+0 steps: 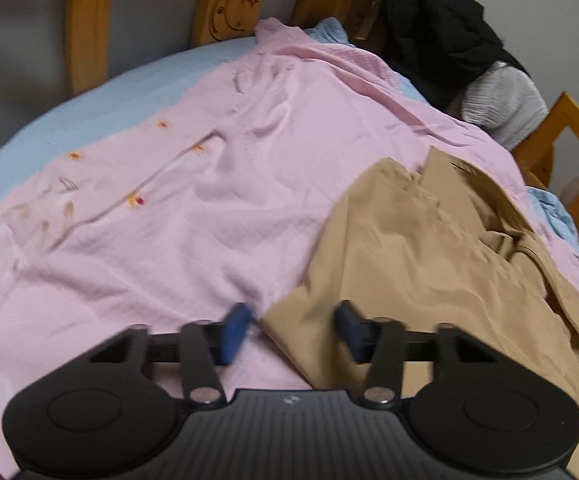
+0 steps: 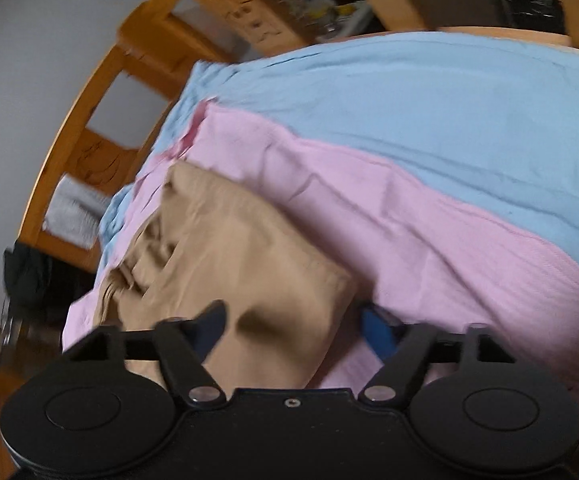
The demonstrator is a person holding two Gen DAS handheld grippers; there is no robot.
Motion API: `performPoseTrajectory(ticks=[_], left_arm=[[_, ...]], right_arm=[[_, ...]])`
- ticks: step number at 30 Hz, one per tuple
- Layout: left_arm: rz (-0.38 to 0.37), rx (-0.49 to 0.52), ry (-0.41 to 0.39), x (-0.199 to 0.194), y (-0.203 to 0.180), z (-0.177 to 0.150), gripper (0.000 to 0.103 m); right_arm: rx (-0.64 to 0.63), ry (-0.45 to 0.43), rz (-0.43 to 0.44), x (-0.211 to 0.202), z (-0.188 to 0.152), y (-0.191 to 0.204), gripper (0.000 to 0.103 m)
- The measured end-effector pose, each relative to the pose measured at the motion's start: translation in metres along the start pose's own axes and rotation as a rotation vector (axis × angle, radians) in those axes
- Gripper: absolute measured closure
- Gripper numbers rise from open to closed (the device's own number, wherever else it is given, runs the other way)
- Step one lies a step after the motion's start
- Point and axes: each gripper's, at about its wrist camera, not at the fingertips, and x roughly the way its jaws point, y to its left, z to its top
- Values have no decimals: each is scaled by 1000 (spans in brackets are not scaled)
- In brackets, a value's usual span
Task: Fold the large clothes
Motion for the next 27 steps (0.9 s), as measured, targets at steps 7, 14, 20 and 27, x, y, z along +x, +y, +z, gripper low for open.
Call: performPoseTrajectory(ticks=[7, 14, 20, 27], left_arm=[[-22, -79, -53, -27, 10, 7, 94], [-51, -45, -10, -30, 22, 7, 93], [-139, -116, -3, -25, 35, -7, 45], [-154, -45, -22, -17, 17, -20, 35]], right_arm=[[-115, -71, -36, -37, -6, 16, 103], [-251, -43, -95, -54, -7, 24, 98], [-379, -108, -162, -48, -13, 38, 64], [-898, -266, -65, -36, -60, 98, 35]])
